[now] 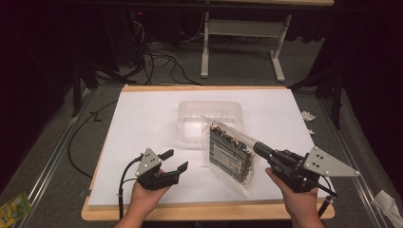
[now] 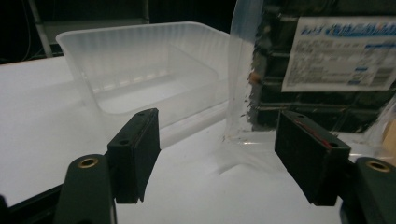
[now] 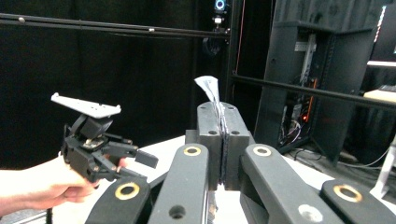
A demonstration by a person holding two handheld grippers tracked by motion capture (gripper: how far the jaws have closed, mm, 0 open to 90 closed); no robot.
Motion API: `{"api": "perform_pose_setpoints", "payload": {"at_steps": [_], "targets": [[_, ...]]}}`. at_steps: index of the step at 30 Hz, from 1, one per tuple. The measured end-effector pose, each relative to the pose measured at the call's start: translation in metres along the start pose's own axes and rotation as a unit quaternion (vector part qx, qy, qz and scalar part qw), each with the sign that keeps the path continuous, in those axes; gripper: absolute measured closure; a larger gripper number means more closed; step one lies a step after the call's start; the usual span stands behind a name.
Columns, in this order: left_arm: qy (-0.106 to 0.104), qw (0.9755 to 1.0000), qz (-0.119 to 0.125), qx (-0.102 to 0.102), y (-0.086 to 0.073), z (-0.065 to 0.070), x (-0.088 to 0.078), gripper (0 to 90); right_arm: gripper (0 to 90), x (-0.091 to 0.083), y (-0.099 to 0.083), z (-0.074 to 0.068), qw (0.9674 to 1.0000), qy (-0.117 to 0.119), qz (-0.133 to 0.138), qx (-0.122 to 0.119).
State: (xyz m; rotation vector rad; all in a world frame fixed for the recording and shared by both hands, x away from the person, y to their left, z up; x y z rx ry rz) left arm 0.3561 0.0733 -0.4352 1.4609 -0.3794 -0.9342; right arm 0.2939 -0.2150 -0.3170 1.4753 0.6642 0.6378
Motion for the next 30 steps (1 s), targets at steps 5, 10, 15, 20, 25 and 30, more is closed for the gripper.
{"api": "perform_pose_setpoints", "payload": {"at_steps": [5, 10, 15, 20, 25, 30], "targets": [[-0.007, 0.9998, 0.014, 0.015, 0.023, 0.0, 0.008, 35.3, 90.0, 0.0, -0.004, 0.003, 1.0, 0.0, -0.001, 0.005], [-0.011, 0.9996, 0.002, 0.028, 0.04, 0.0, 0.038, 54.0, 90.0, -0.003, -0.006, 0.007, 1.0, -0.002, -0.001, 0.007], [-0.03, 0.9981, -0.018, 0.05, 0.047, 0.007, 0.073, 60.4, 90.0, -0.005, -0.008, 0.01, 0.9999, -0.002, -0.001, 0.013], [-0.075, 0.9962, -0.024, 0.036, 0.051, 0.006, 0.089, 61.4, 90.0, -0.006, -0.009, 0.011, 0.9999, 0.0, 0.001, 0.012], [-0.107, 0.9939, -0.019, 0.022, 0.048, 0.007, 0.095, 83.2, 90.0, -0.007, -0.011, 0.015, 0.9999, -0.003, -0.001, 0.017], [-0.098, 0.9945, -0.012, 0.034, 0.046, 0.009, 0.09, 90.0, 90.0, -0.008, -0.013, 0.018, 0.9998, -0.005, 0.003, 0.021]]}}
Point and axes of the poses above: each handheld gripper's, and its own axes: x roughly forward along the jaws, y roughly out of its top, z roughly to its right, the point moved 6 cm from there along x, roughly forward along the jaws, and after that the axes turned 1 degree about x, right-handed, at the moved point
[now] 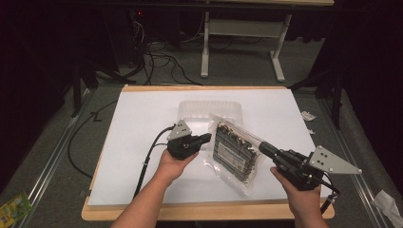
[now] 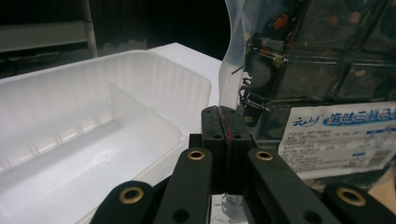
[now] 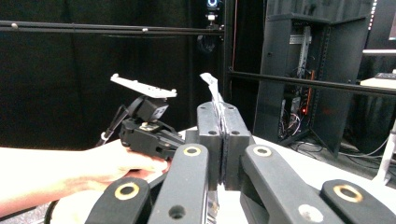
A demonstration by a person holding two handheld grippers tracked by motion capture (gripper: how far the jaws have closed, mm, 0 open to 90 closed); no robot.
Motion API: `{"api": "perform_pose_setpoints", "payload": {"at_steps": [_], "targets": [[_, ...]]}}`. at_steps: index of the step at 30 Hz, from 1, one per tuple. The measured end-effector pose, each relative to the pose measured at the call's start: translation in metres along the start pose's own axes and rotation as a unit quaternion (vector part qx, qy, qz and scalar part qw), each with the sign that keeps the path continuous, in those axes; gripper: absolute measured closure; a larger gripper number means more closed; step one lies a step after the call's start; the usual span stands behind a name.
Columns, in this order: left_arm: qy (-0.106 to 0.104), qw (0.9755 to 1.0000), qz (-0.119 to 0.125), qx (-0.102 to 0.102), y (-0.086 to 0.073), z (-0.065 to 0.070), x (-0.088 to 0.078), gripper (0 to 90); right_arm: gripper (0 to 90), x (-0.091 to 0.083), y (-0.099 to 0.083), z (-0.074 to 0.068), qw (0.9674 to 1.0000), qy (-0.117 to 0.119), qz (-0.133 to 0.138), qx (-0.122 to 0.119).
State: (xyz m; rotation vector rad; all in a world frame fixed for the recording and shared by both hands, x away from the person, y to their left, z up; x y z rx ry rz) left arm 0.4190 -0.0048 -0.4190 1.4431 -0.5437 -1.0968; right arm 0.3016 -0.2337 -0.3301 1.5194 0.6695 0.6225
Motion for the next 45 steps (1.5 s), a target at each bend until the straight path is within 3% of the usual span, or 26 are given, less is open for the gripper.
{"api": "perform_pose_setpoints", "payload": {"at_steps": [4, 8, 9, 11, 19, 22, 23, 25, 26, 29, 34, 37, 39, 41, 42, 43, 45], "targets": [[0.016, 0.9998, 0.009, 0.003, -0.001, 0.009, -0.011, 90.0, 90.0, -0.004, 0.0, 0.003, 1.0, -0.008, 0.003, 0.003], [0.027, 0.9992, 0.029, -0.002, -0.002, 0.028, -0.03, 90.0, 90.0, -0.014, 0.004, 0.01, 0.9996, -0.023, 0.013, 0.011], [0.031, 0.9989, 0.035, 0.01, -0.005, 0.038, -0.039, 90.0, 90.0, -0.016, 0.005, 0.011, 0.9996, -0.024, 0.015, 0.009], [0.032, 0.9988, 0.034, 0.011, -0.013, 0.043, -0.041, 90.0, 90.0, -0.017, 0.005, 0.012, 0.9995, -0.025, 0.014, 0.011], [0.061, 0.9974, 0.024, 0.03, -0.03, 0.037, -0.034, 90.0, 87.4, -0.008, -0.007, 0.012, 0.9996, -0.025, -0.008, 0.011], [0.07, 0.9962, 0.027, 0.044, -0.033, 0.037, -0.031, 90.0, 81.4, -0.007, -0.011, 0.014, 0.9992, -0.031, -0.016, 0.016], [0.073, 0.9955, 0.028, 0.053, -0.034, 0.038, -0.031, 90.0, 71.6, -0.006, -0.014, 0.018, 0.9989, -0.033, -0.022, 0.024], [0.073, 0.9953, 0.024, 0.06, -0.036, 0.039, -0.029, 90.0, 60.7, -0.006, -0.019, 0.021, 0.9981, -0.032, -0.036, 0.039], [0.073, 0.9953, 0.024, 0.06, -0.036, 0.039, -0.029, 90.0, 60.7, -0.006, -0.019, 0.021, 0.9981, -0.032, -0.036, 0.039], [0.075, 0.9953, 0.025, 0.055, -0.038, 0.037, -0.028, 90.0, 44.8, -0.006, -0.027, 0.027, 0.9958, -0.024, -0.058, 0.066], [0.075, 0.9953, 0.027, 0.055, -0.039, 0.037, -0.028, 90.0, 30.6, 0.0, -0.044, 0.028, 0.9931, -0.02, -0.093, 0.069], [0.074, 0.9953, 0.027, 0.056, -0.04, 0.037, -0.028, 90.0, 29.3, 0.006, -0.054, 0.028, 0.9911, -0.014, -0.111, 0.071], [0.073, 0.9954, 0.027, 0.056, -0.04, 0.037, -0.029, 90.0, 28.9, 0.016, -0.069, 0.027, 0.9871, -0.004, -0.139, 0.08], [0.072, 0.9956, 0.027, 0.055, -0.04, 0.037, -0.029, 90.0, 31.2, 0.024, -0.08, 0.025, 0.9841, 0.005, -0.159, 0.078], [0.072, 0.9956, 0.027, 0.055, -0.04, 0.037, -0.029, 90.0, 31.2, 0.024, -0.08, 0.025, 0.9841, 0.005, -0.159, 0.078], [0.07, 0.9957, 0.028, 0.054, -0.041, 0.037, -0.03, 90.0, 36.0, 0.029, -0.089, 0.023, 0.9815, 0.016, -0.173, 0.079], [0.068, 0.9958, 0.027, 0.054, -0.041, 0.037, -0.031, 90.0, 38.6, 0.031, -0.092, 0.021, 0.9811, 0.022, -0.176, 0.077]]}}
Point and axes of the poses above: each handheld gripper's, and its own axes: x roughly forward along the jaws, y roughly out of its top, z roughly to its right, the point moved 6 cm from there along x, roughly forward along the jaws, and after that the axes turned 1 degree about x, right-handed, at the moved point
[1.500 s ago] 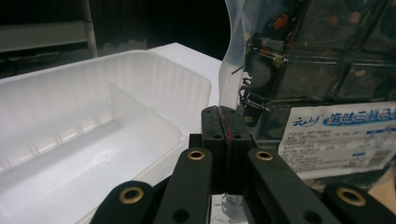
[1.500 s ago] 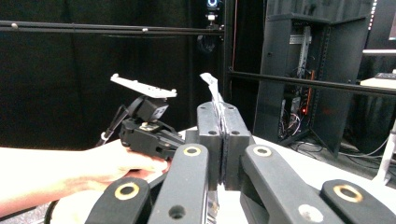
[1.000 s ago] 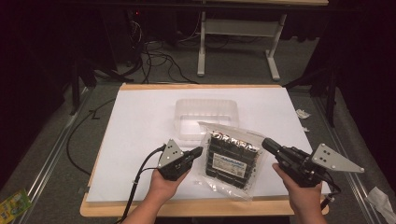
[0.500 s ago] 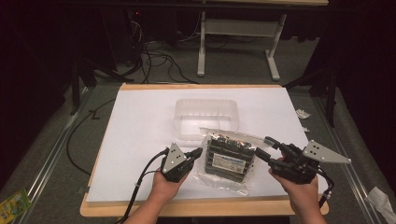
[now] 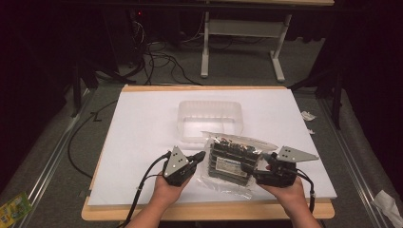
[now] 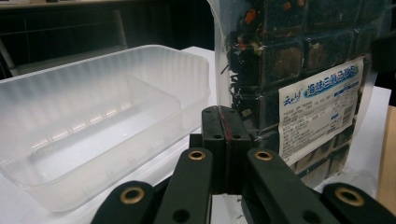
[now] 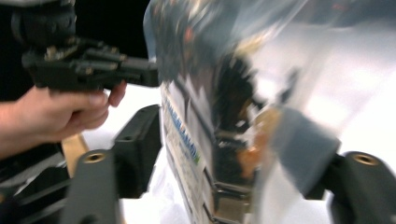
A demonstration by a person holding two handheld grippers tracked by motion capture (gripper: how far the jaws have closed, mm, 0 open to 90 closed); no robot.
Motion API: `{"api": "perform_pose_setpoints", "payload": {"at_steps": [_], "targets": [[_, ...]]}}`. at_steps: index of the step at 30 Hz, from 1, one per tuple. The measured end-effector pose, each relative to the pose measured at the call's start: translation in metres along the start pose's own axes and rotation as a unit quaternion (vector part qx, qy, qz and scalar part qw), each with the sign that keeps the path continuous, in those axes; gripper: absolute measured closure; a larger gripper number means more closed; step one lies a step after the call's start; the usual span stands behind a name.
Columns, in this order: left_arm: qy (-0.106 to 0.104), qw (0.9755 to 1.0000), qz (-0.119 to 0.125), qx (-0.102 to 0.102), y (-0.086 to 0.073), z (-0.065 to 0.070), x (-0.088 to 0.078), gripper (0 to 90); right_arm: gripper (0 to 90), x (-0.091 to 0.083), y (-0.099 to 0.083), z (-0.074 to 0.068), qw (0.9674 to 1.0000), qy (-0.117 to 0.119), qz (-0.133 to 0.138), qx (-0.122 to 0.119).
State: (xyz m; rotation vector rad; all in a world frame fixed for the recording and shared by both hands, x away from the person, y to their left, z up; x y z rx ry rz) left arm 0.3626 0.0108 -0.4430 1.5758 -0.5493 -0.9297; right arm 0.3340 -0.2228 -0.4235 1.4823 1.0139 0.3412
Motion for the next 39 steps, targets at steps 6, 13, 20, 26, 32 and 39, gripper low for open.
{"api": "perform_pose_setpoints", "payload": {"at_steps": [6, 13, 20, 26, 32, 39], "targets": [[0.002, 1.0, -0.009, 0.0, -0.002, -0.001, -0.002, 90.0, 54.1, 0.009, -0.007, -0.007, 0.9994, 0.032, -0.011, -0.008], [0.022, 0.9994, -0.028, 0.0, -0.002, -0.001, 0.0, 89.6, 74.6, 0.006, -0.011, -0.017, 0.9983, 0.051, -0.024, -0.014], [0.069, 0.9967, -0.03, -0.03, -0.01, -0.037, -0.014, 81.2, 75.1, 0.003, -0.008, -0.014, 0.9987, 0.049, -0.004, 0.015], [0.173, 0.9796, -0.065, -0.078, -0.031, -0.101, -0.024, 90.0, 75.1, -0.011, 0.0, -0.006, 0.9991, 0.029, 0.026, 0.019], [0.225, 0.9588, -0.124, -0.121, -0.056, -0.152, 0.004, 90.0, 75.1, -0.017, 0.006, -0.003, 0.9989, 0.017, 0.04, 0.018], [0.204, 0.9635, -0.127, -0.119, -0.056, -0.152, 0.038, 90.0, 75.1, -0.035, 0.013, 0.01, 0.998, -0.012, 0.059, 0.016]]}}
Point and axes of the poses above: each handheld gripper's, and its own axes: x roughly forward along the jaws, y roughly out of its top, z roughly to its right, the point moved 6 cm from there along x, roughly forward along the jaws, and after that the axes turned 1 degree about x, right-handed, at the moved point
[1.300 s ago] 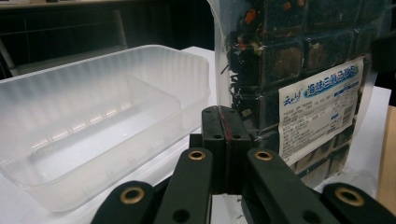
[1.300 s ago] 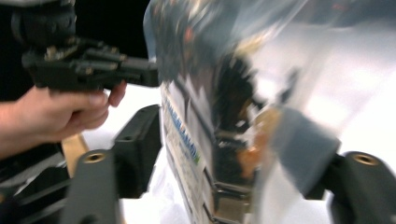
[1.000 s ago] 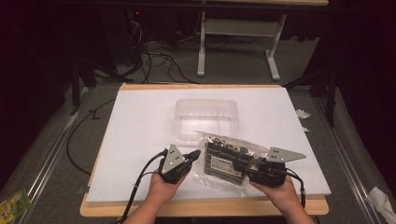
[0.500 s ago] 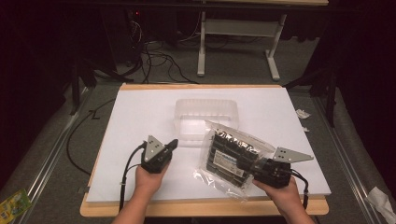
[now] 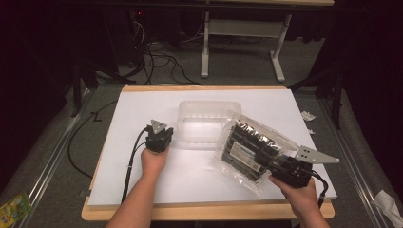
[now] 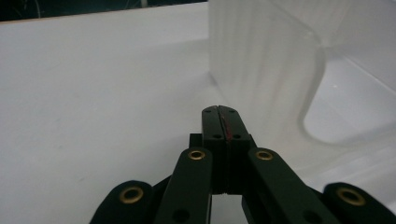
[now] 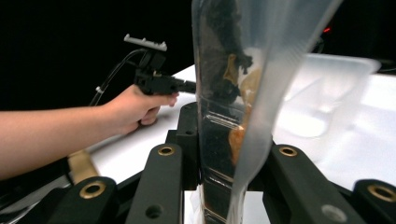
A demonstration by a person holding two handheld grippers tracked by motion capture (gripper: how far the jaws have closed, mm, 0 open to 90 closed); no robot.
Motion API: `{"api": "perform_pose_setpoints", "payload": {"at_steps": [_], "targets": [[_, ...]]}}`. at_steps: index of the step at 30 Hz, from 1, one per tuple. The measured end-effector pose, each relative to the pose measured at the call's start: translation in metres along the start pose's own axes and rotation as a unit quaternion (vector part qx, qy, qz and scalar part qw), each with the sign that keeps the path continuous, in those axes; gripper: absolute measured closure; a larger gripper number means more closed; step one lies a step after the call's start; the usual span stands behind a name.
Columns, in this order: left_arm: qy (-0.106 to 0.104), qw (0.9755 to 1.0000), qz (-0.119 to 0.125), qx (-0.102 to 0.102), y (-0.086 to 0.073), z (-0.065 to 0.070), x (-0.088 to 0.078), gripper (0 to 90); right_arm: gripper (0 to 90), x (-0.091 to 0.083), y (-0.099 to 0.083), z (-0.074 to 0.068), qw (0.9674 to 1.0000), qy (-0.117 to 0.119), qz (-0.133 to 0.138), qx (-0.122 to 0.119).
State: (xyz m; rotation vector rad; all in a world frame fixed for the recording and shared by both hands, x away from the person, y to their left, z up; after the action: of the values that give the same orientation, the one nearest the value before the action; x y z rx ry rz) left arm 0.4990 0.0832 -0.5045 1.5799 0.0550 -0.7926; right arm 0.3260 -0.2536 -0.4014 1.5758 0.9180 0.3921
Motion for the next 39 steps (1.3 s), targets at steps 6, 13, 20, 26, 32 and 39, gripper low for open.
{"api": "perform_pose_setpoints", "payload": {"at_steps": [6, 13, 20, 26, 32, 39], "targets": [[-0.022, 0.9996, 0.001, 0.017, 0.002, 0.018, 0.002, 90.0, 75.1, -0.015, 0.005, 0.014, 0.9994, -0.029, 0.016, -0.001], [-0.018, 0.9997, 0.008, 0.015, -0.002, 0.025, -0.015, 90.0, 75.1, -0.026, 0.014, 0.02, 0.998, -0.049, 0.039, -0.001], [-0.018, 0.9982, -0.008, 0.056, -0.016, 0.026, -0.084, 85.6, 75.1, -0.001, 0.035, 0.01, 0.9958, -0.059, 0.064, -0.029], [-0.041, 0.9964, -0.012, 0.073, -0.033, 0.032, -0.119, 76.0, 75.2, 0.03, 0.055, 0.009, 0.9943, -0.074, 0.063, -0.045], [-0.076, 0.9957, 0.009, 0.052, -0.036, 0.026, -0.136, 50.9, 75.1, 0.07, 0.079, 0.015, 0.993, -0.076, 0.073, -0.053], [-0.079, 0.994, 0.02, 0.072, -0.035, 0.028, -0.138, 45.8, 75.1, 0.123, 0.092, 0.028, 0.9928, -0.09, 0.048, -0.062]]}}
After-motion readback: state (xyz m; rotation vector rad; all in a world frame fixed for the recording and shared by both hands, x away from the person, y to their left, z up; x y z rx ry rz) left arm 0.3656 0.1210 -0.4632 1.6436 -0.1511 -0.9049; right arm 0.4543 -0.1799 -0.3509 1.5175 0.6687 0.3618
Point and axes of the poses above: each handheld gripper's, and its own axes: x roughly forward along the jaws, y roughly out of its top, z roughly to its right, the point moved 6 cm from there along x, roughly forward along the jaws, and after that the axes turned 1 degree about x, right-handed, at the moved point
